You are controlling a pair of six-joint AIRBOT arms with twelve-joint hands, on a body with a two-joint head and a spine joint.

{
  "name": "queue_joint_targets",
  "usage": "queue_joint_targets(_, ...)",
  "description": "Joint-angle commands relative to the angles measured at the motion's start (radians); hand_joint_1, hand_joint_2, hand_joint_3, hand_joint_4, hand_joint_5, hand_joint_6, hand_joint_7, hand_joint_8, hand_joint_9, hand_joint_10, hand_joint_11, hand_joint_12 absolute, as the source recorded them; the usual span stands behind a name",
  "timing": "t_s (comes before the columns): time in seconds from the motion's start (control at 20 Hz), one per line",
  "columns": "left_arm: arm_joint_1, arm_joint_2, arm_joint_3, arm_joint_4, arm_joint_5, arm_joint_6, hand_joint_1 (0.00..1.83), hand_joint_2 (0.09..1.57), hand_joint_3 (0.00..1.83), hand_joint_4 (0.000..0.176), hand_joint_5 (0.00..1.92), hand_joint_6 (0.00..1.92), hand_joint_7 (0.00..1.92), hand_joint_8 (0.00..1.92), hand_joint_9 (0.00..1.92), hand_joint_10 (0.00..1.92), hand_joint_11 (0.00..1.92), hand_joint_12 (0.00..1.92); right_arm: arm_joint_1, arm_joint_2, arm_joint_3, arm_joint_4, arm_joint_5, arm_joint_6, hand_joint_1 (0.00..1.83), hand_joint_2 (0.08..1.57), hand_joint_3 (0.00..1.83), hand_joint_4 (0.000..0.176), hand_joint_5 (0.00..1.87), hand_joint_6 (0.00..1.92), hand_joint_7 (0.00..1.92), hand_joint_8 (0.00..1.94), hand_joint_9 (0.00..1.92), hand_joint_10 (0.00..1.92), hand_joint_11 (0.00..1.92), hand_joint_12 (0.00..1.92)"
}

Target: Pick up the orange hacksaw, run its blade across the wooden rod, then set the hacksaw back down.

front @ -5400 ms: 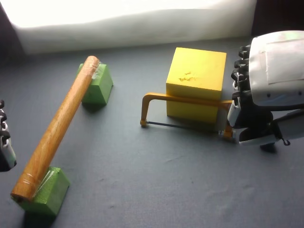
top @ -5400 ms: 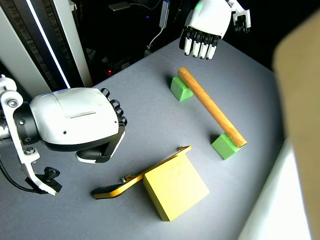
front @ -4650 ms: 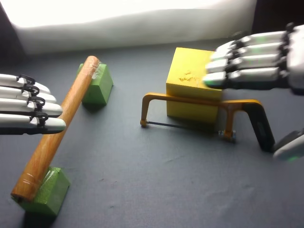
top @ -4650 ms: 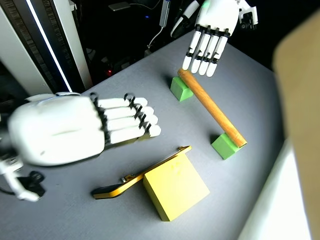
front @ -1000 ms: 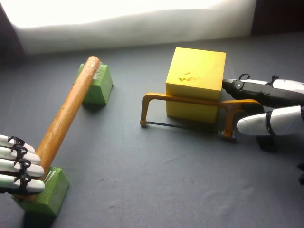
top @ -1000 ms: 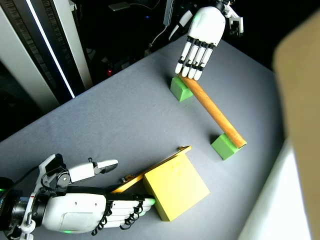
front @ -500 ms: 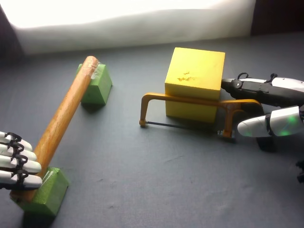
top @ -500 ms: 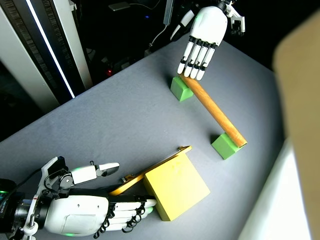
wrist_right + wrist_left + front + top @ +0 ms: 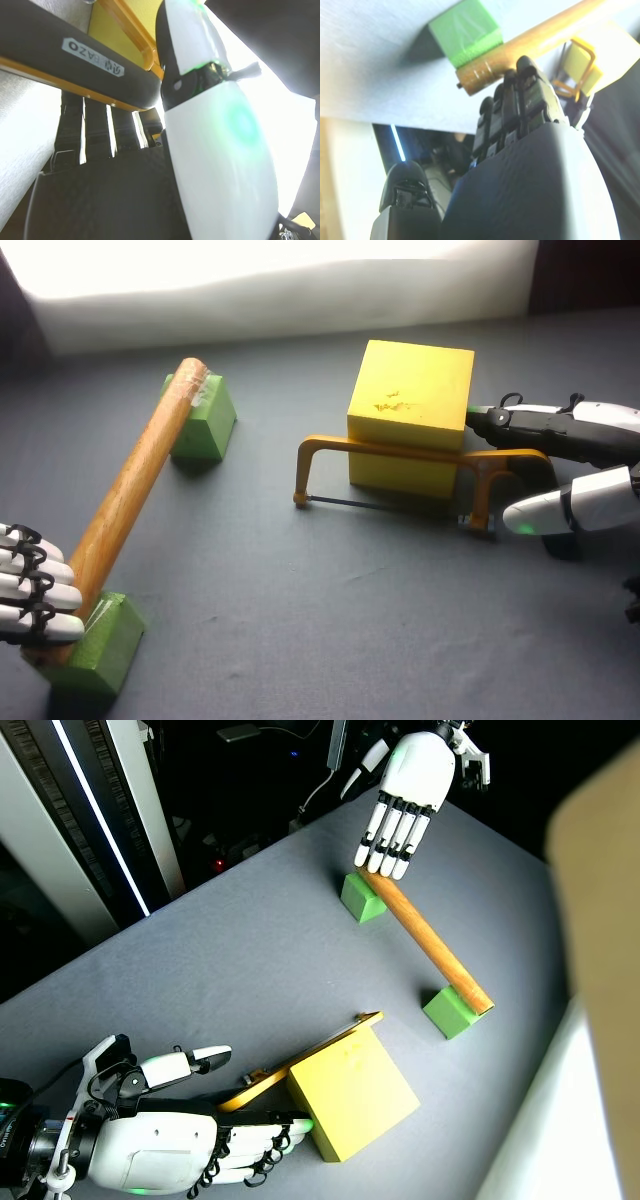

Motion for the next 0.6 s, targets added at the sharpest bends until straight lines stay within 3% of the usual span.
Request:
queue_joint_targets(0.0, -0.003, 0.001, 0.009, -0.050, -0.047, 0.001, 0.07, 1.16, 0.00, 0.000, 0.06, 0.00, 0.07, 0.00, 0.07, 0.00, 0.00, 0.30, 0.022, -0.001, 0.002, 0.046, 0.093, -0.002, 1.02, 1.07, 0.00, 0.000, 0.10, 0.00, 0.07, 0.00, 0.10, 0.00, 0.00, 0.45)
queue_joint_targets(0.3, -0.003, 0.001, 0.011, -0.050, -0.047, 0.001, 0.08, 1.15, 0.00, 0.000, 0.06, 0.00, 0.07, 0.00, 0.08, 0.00, 0.00, 0.29, 0.028, -0.007, 0.002, 0.103, 0.099, -0.036, 1.04, 1.07, 0.00, 0.000, 0.12, 0.00, 0.09, 0.00, 0.12, 0.00, 0.00, 0.52)
queue_joint_targets(0.55, -0.003, 0.001, 0.010, -0.056, -0.048, 0.001, 0.12, 1.15, 0.00, 0.000, 0.08, 0.00, 0.08, 0.00, 0.08, 0.00, 0.00, 0.31, 0.028, -0.010, -0.006, 0.112, 0.101, 0.013, 1.01, 1.08, 0.00, 0.000, 0.09, 0.00, 0.06, 0.00, 0.10, 0.00, 0.00, 0.45)
